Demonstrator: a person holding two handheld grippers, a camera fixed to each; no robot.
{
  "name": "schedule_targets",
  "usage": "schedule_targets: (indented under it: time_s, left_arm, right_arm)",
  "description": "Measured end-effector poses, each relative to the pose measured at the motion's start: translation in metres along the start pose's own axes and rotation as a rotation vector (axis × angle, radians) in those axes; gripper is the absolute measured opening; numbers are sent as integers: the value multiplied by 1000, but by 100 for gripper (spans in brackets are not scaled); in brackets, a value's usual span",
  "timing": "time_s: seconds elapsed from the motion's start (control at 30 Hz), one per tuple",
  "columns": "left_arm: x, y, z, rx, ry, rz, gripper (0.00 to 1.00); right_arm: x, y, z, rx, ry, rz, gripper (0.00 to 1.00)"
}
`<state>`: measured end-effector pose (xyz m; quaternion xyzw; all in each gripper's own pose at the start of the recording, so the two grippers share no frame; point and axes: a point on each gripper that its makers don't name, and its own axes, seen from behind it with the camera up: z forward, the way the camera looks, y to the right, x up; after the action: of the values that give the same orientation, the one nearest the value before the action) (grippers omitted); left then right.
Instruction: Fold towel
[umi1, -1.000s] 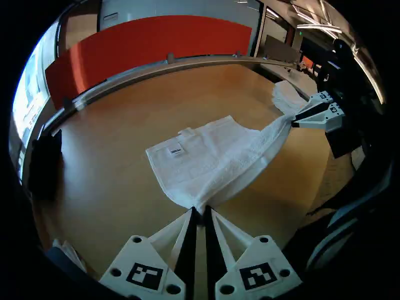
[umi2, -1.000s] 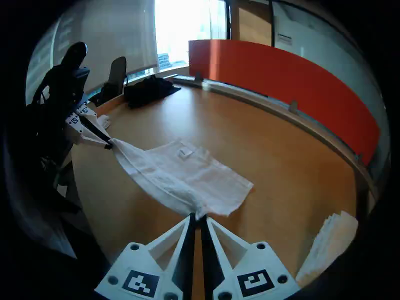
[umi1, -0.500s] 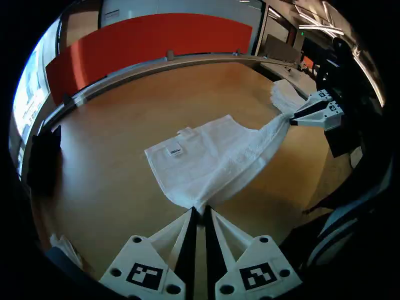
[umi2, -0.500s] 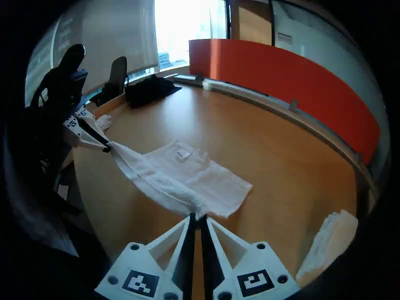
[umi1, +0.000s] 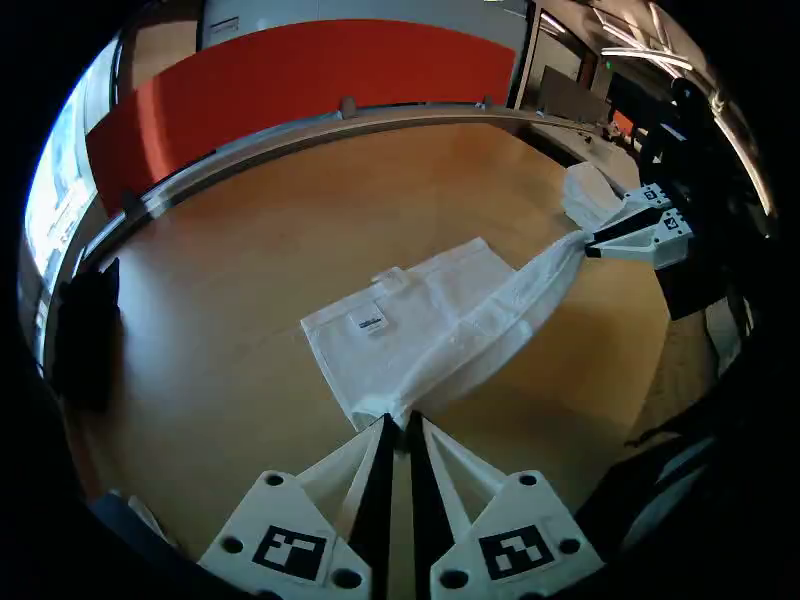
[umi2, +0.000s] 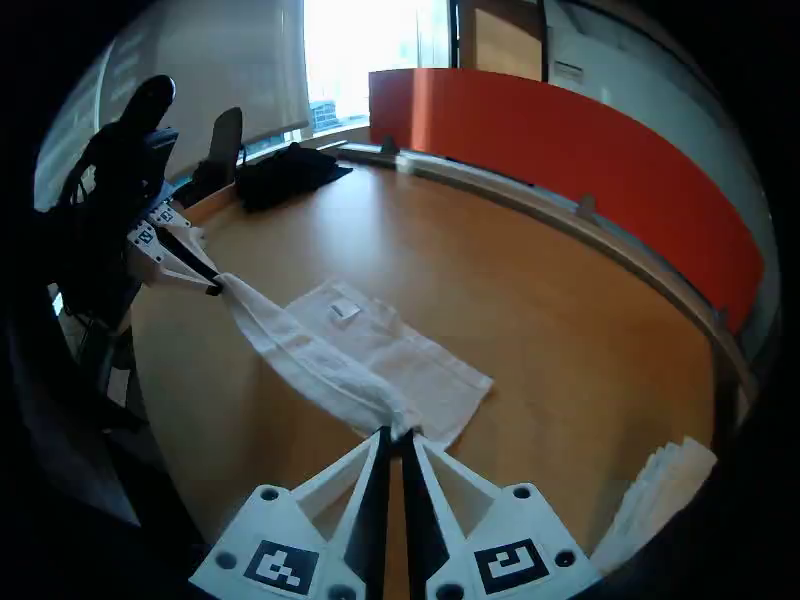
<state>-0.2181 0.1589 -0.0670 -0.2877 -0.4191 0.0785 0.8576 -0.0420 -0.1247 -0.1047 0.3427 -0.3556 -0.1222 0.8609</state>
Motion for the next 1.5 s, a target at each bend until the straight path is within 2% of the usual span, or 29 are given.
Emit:
schedule_targets:
  time_s: [0.37, 0.9, 1.03, 1.1, 1.3, 1.5]
  left_arm:
    - [15, -24, 36, 14, -31, 22, 11]
    - [5, -36, 82, 24, -81, 40, 12]
    - [4, -42, 93, 44, -89, 45, 15]
    - [4, -45, 99, 53, -92, 45, 20]
    - [6, -58, 111, 87, -92, 41, 32]
    - [10, -69, 116, 115, -88, 33, 38]
  right_arm:
    - [0, 24, 33, -9, -25, 26, 7]
    - [-19, 37, 63, -18, -67, 72, 8]
    - [-22, 42, 73, -26, -72, 93, 8]
    - [-23, 44, 78, -32, -73, 103, 9]
    - [-25, 55, 88, -61, -75, 124, 18]
    - [-21, 68, 95, -97, -72, 140, 31]
